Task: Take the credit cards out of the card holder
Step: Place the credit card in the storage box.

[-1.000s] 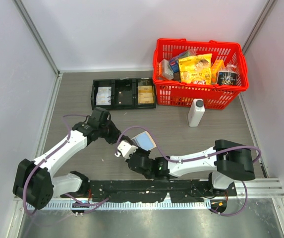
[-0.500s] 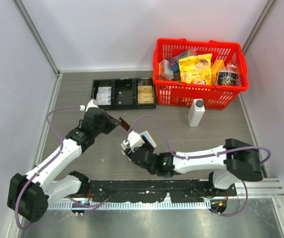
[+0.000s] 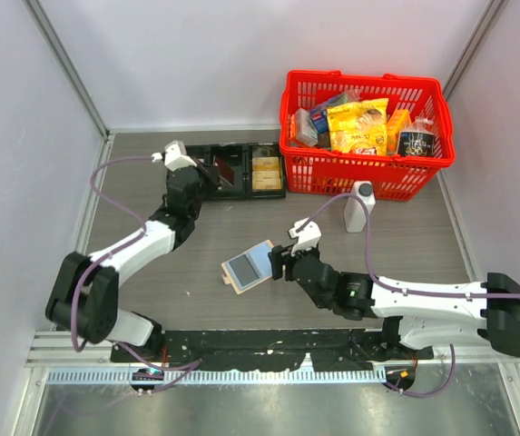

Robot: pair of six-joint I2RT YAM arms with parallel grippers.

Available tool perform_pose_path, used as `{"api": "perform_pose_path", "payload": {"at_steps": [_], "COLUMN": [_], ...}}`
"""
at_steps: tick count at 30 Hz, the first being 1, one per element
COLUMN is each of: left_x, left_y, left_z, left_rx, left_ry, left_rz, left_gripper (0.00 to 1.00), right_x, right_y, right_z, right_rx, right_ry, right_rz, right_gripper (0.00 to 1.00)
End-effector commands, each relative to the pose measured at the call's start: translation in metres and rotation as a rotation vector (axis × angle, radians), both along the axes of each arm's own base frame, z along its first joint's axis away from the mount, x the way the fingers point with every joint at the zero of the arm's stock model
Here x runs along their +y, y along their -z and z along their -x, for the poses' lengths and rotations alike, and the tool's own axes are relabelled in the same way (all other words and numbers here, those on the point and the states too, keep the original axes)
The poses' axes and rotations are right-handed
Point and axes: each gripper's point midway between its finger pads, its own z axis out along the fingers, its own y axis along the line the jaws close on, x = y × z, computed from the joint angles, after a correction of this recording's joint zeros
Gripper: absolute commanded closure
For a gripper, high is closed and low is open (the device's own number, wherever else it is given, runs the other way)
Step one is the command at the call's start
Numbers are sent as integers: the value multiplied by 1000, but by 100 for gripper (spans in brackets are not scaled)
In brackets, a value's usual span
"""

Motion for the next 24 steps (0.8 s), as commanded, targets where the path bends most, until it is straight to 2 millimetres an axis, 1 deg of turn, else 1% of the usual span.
{"api": "perform_pose_path", "payload": {"at_steps": [1, 2, 3, 7, 9, 10, 12, 14, 15, 16, 19, 22, 24], "left_x": [4, 2, 1, -6, -4, 0, 6, 6, 5, 0, -13, -17, -20], "left_y": [-45, -43, -35, -22, -7, -3, 9, 22, 25, 37, 53, 68, 74], "left_z": [-48, -56, -64, -90, -102, -107, -114, -120, -123, -126, -132, -135, -136], "left_rx": [-198, -192, -181, -176, -144, -133, -112, -93, -88, -68, -37, -6, 3], "left_ry": [-84, -89, -99, -111, -145, -172, -216, -225, -221, -208, -160, -160, -153], "left_rz": [-29, -37, -43, -47, -70, -80, -93, -100, -95, -94, -69, -41, -24], "left_gripper": [100, 100, 100, 100, 100, 100, 100, 100, 100, 100, 100, 100, 100], "right_x": [-12, -15, -17, -28, -33, -36, -41, -47, -49, -50, -52, -53, -52], "right_y": [-17, -14, -15, -14, -15, -15, -16, -16, -14, -14, -11, -9, -6], "right_z": [-5, -4, -4, -4, -4, -4, -4, -4, -4, -4, -5, -6, -7], "right_rx": [-22, -20, -21, -22, -24, -25, -30, -32, -31, -30, -26, -21, -16], "right_ry": [69, 76, 78, 104, 112, 116, 127, 140, 143, 145, 148, 151, 152], "right_rz": [-99, -93, -99, -96, -99, -103, -111, -115, -109, -116, -111, -101, -85], "right_gripper": [30, 30, 30, 30, 30, 30, 30, 30, 30, 29, 29, 29, 29]}}
